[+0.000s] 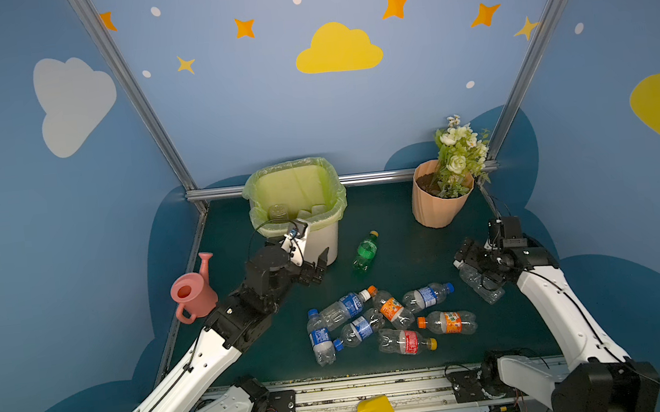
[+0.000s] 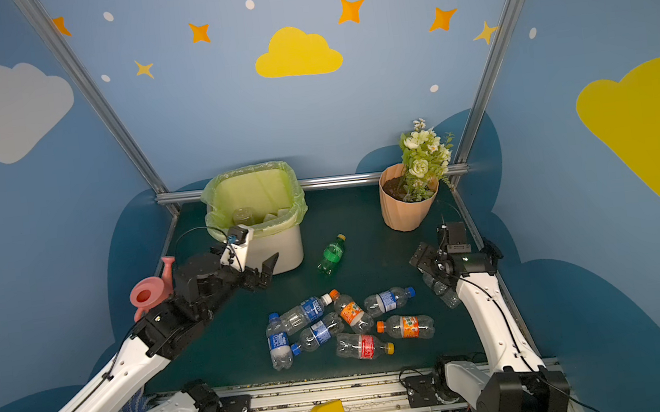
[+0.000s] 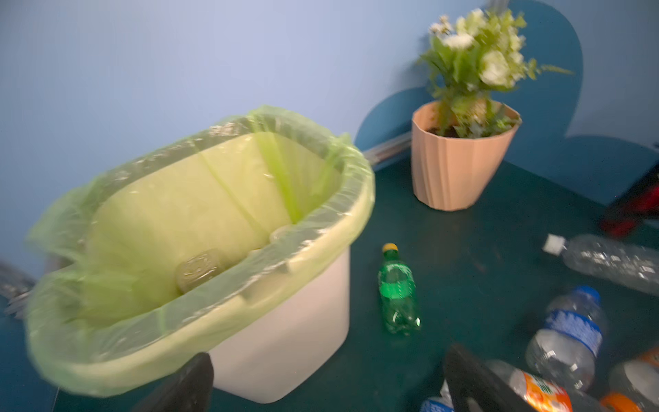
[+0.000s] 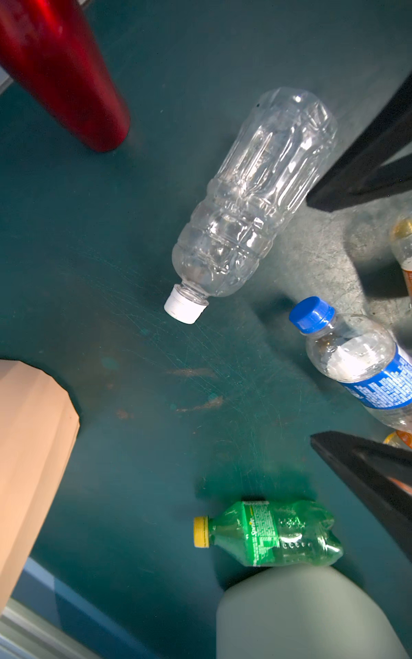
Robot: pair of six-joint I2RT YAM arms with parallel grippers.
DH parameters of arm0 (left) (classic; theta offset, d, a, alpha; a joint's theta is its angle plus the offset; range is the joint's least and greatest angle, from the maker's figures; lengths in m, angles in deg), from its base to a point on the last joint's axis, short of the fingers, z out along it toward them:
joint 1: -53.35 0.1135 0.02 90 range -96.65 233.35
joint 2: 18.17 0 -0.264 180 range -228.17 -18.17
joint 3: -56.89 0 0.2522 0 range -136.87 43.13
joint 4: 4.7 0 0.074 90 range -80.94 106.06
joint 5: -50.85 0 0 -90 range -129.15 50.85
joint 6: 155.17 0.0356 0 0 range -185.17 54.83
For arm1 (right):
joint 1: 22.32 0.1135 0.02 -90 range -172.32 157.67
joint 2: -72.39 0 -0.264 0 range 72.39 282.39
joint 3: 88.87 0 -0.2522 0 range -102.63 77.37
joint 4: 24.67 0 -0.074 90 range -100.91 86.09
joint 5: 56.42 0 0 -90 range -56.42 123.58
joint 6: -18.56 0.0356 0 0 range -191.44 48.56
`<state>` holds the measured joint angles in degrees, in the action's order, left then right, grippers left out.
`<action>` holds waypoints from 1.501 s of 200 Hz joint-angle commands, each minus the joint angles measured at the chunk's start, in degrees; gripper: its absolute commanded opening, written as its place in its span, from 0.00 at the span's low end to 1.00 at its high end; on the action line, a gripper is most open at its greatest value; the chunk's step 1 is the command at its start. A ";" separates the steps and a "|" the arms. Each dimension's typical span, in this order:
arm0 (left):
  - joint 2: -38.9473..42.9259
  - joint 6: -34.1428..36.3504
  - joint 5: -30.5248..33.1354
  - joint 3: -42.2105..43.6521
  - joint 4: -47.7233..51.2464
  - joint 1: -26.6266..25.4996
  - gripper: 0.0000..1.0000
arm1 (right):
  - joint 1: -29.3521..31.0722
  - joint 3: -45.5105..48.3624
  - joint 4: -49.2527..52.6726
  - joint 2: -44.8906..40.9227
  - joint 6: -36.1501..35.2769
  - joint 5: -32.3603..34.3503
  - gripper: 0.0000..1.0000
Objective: Throw the plastic bottles in the bin
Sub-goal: 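Withdraw the right arm toward the clear bottle while the left gripper reaches into the pile, then lower the left gripper onto the yellow-capped red-label bottle nearest the robot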
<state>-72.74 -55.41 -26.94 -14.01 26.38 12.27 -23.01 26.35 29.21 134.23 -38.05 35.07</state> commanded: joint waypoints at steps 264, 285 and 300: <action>-50.21 19.06 -31.66 -24.56 22.73 -25.12 0.78 | -5.67 5.88 -6.72 -3.83 2.20 -6.77 0.96; -51.77 20.85 -28.87 -24.74 23.88 -26.58 0.78 | -5.99 6.37 -6.98 -4.01 2.30 -6.99 0.96; -53.43 21.80 -28.58 -25.92 25.74 -27.10 0.77 | -6.12 6.73 -7.21 -4.14 2.51 -7.24 0.96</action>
<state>-123.60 -36.20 -56.62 -37.92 48.04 -13.72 -28.67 32.14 22.69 131.30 -36.06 28.56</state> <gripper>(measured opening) 0.776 0.962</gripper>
